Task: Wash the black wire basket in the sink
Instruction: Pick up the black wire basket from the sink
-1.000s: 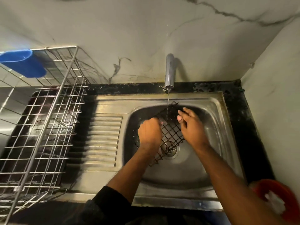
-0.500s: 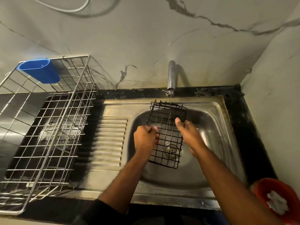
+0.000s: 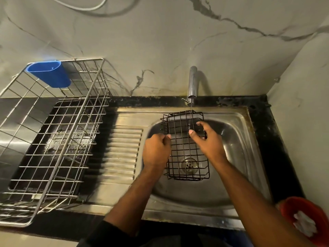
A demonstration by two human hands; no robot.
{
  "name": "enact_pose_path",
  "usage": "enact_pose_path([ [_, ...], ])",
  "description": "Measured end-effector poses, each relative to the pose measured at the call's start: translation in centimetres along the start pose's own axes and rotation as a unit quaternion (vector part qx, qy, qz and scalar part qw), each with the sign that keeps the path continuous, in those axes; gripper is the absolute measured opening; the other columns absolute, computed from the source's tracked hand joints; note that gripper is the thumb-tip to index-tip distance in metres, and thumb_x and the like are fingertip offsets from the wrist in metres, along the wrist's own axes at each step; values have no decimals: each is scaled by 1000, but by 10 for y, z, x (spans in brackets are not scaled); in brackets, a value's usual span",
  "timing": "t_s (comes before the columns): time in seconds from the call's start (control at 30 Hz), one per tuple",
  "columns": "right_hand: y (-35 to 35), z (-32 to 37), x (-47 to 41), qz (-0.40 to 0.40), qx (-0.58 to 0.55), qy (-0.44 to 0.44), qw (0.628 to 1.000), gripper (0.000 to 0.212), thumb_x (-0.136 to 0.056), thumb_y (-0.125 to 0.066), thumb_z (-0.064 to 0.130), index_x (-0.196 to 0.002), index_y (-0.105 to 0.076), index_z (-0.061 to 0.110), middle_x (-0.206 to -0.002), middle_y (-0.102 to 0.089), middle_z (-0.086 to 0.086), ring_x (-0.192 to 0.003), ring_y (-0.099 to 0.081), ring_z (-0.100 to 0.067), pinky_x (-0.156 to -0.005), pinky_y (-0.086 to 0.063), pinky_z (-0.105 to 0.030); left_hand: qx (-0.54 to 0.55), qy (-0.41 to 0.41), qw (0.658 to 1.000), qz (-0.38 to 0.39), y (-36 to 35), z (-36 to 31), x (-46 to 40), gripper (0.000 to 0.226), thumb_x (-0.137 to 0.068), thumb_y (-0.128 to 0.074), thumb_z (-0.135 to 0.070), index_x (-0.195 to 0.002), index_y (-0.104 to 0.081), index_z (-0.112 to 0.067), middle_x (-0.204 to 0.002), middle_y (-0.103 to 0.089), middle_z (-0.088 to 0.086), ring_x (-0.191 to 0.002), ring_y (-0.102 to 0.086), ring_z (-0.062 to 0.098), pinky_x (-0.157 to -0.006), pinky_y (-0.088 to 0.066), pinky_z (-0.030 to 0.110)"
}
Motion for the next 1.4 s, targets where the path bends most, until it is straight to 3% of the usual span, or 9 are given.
enact_pose_path([
  [0.1, 7, 0, -2, 4, -29, 1, 1000, 56, -91, -66, 48, -142, -50, 32, -131, -59, 6, -113, -49, -5, -88, -41, -21, -35, -36, 997, -59, 9, -2, -4, 30, -103, -55, -42, -117, -69, -19, -97, -69, -3, -78, -59, 8, -66, -47, 25],
  [0.27, 16, -3, -6, 4, -103, -16, 995, 47, -94, -65, 40, -139, -52, 36, -110, -52, 31, -98, -47, 16, -81, -39, -14, 224, 72, 965, 118, -8, 15, -11, 57, -83, -59, -76, -116, -62, -29, -116, -69, -5, -110, -65, 18, -102, -52, 44],
  [0.37, 18, -8, -10, 7, -123, -15, 992, 44, -92, -67, 45, -133, -53, 46, -120, -57, 23, -109, -50, 8, -95, -44, -29, 272, 98, 946, 147, -17, 17, -9, 73, -70, -66, -81, -125, -57, -34, -122, -66, -1, -114, -64, 18, -103, -53, 50],
  [0.53, 17, -10, -11, 2, -150, -4, 989, 36, -90, -67, 47, -115, -52, 68, -131, -60, 6, -122, -55, -13, -105, -47, -43, 280, 71, 949, 126, -14, 12, -11, 44, -81, -74, -62, -112, -67, -33, -116, -68, 12, -109, -64, 20, -100, -53, 44],
  [0.73, 15, -8, -12, 39, -150, 13, 988, 37, -93, -63, 48, -125, -50, 62, -146, -50, 4, -136, -44, -16, -109, -42, -47, 259, 117, 943, 175, -14, 9, -16, 71, -77, -71, -72, -119, -71, -15, -118, -73, 3, -115, -64, 19, -108, -47, 49],
  [0.93, 12, -8, -14, 42, -150, 9, 988, 36, -95, -61, 42, -119, -48, 65, -149, -46, 4, -139, -39, -17, -110, -40, -44, 213, 97, 963, 133, -19, 4, -21, 47, -96, -52, -64, -85, -75, -24, -81, -78, -11, -99, -70, 13, -109, -41, 53],
  [1.07, 12, -9, -24, 61, -148, 1, 987, 35, -98, -59, 35, -131, -53, 46, -145, -50, 1, -133, -44, -13, -106, -43, -35, 301, 100, 938, 140, -24, 0, -20, 34, -107, -49, -35, -84, -63, -15, -78, -71, -4, -84, -76, 18, -92, -46, 31],
  [1.27, 15, 23, -45, -175, -114, 21, 978, 24, -103, -52, 29, -112, -68, 13, -98, -71, 5, -92, -68, -11, -75, -52, -15, 348, 92, 927, 107, -36, 5, -19, 29, -108, -48, -30, -85, -60, -17, -75, -63, -5, -67, -66, 10, -84, -55, 28],
  [1.4, 4, 57, -75, -25, -349, -98, 932, 28, -106, -45, 24, -101, -68, 8, -89, -73, -6, -80, -69, -13, -68, -56, -23, 333, 112, 932, 91, -41, 12, -16, 32, -107, -50, -35, -81, -62, -19, -68, -66, -8, -75, -68, 14, -79, -47, 27],
])
Point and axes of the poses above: each hand's wrist, its own x-axis away from the middle knuckle, its own y-axis out of the back of the hand, z = x × y, the point moved 1 cm from there along -x, towards the middle knuckle
